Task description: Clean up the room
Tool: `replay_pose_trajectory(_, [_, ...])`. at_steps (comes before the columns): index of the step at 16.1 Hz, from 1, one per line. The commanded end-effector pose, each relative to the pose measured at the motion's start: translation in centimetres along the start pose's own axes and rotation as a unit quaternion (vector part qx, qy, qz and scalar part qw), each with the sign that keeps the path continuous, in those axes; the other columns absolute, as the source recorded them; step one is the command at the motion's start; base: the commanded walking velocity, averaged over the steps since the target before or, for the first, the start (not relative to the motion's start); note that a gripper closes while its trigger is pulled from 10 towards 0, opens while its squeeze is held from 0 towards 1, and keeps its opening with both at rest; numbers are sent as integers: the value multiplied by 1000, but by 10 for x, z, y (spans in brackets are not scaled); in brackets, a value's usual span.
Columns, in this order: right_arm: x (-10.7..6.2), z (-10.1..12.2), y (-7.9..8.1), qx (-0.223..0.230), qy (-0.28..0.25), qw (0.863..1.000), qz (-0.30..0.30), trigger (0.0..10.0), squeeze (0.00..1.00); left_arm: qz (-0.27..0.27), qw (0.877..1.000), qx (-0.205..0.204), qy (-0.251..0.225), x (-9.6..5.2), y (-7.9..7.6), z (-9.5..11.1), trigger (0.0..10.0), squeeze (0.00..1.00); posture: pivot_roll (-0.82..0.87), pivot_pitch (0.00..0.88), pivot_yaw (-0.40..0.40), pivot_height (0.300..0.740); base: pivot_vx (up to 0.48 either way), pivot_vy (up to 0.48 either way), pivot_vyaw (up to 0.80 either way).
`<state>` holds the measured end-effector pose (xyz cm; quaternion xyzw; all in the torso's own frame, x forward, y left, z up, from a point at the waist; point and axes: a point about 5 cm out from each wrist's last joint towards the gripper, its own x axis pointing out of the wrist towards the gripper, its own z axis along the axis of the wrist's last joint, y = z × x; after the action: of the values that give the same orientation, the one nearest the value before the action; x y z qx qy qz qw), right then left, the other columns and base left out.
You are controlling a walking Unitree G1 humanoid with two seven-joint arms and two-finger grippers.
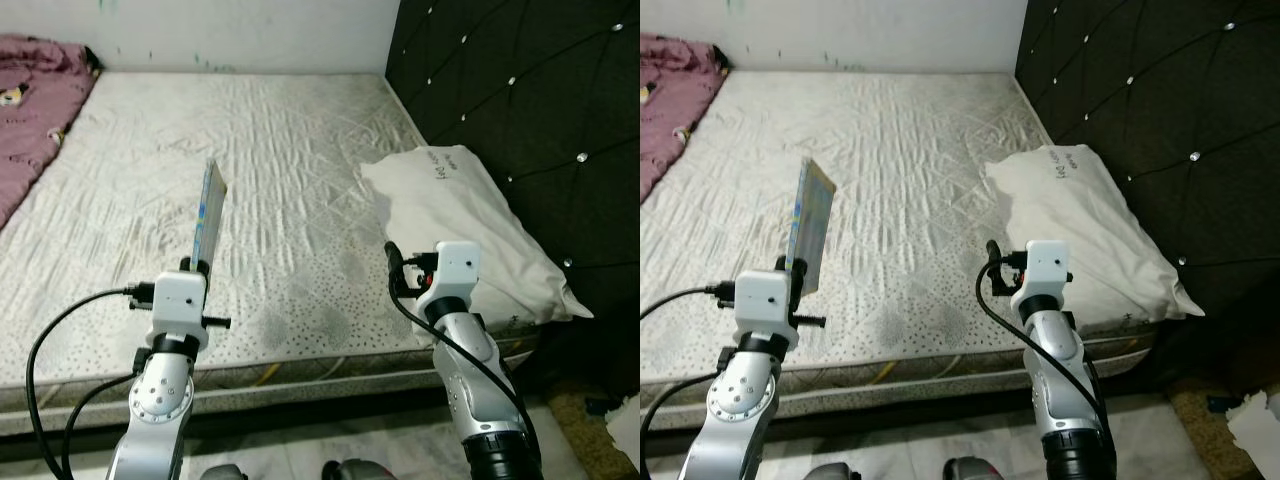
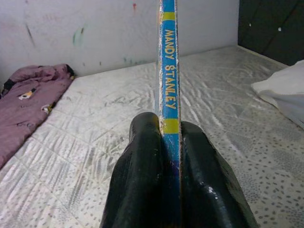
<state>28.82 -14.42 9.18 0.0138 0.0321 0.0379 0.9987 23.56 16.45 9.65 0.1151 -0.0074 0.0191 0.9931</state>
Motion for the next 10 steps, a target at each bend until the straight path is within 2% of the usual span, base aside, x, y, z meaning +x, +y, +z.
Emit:
replay_pose_trajectory(1, [1, 3, -2, -1, -1, 1000, -3, 10000, 0, 0, 1000, 0, -22, 3, 1, 10, 10000, 0, 80, 0, -31, 740, 0, 0, 0])
replay_pose_trajectory(4, [2, 3, -3, -3, 0, 1000, -3, 10000, 0, 0, 1000, -8, -26, 5, 0, 12, 10000, 0, 78, 0, -34, 740, 0, 0, 0])
replay_pose_trajectory(10, [4, 3, -4, -6, 1, 1000, -4, 10000, 0, 1, 1000, -11, -29, 7, -1, 13, 10000, 0, 77, 0, -37, 740, 0, -288, 0])
